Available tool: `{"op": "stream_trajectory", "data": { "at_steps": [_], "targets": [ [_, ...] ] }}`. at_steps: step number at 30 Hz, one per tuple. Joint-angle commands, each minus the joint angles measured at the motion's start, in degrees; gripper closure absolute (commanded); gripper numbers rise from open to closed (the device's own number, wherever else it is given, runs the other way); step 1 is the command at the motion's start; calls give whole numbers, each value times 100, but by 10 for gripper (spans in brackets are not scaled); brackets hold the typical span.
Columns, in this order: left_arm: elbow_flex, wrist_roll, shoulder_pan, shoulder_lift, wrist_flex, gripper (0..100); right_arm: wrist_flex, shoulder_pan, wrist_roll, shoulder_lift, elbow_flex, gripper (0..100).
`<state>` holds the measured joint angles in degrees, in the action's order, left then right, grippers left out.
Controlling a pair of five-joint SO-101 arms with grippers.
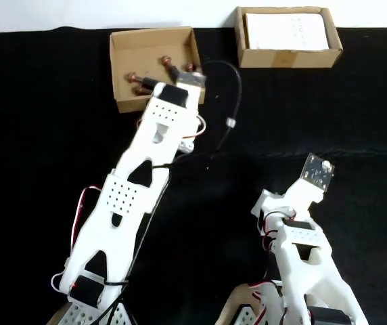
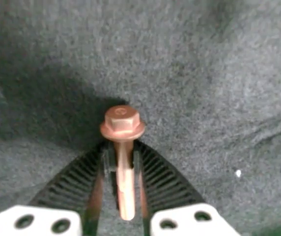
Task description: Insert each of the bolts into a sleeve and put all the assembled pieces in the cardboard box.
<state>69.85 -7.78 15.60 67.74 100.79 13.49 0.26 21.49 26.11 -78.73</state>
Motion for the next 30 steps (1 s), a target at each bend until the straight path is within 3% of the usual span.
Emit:
{"op": "stream_trajectory", "data": {
  "at_steps": [1, 6, 13, 19, 24, 30],
  "targets": [
    [-4, 53, 57, -75, 18, 844, -22, 119, 35, 31, -22, 992],
    [40, -826, -4, 13, 9, 764, -22, 119, 35, 31, -22, 992],
    [4, -809, 40, 57, 9, 829, -22, 119, 35, 31, -22, 992],
    [48, -800, 31, 295, -211, 991, -22, 119, 35, 31, -22, 992],
    [48, -325, 233, -13, -123, 993, -40, 31, 0, 40, -4, 992],
    [13, 53, 251, -1411, 26, 993, 400, 13, -9, 892, 171, 992]
  ]
}}
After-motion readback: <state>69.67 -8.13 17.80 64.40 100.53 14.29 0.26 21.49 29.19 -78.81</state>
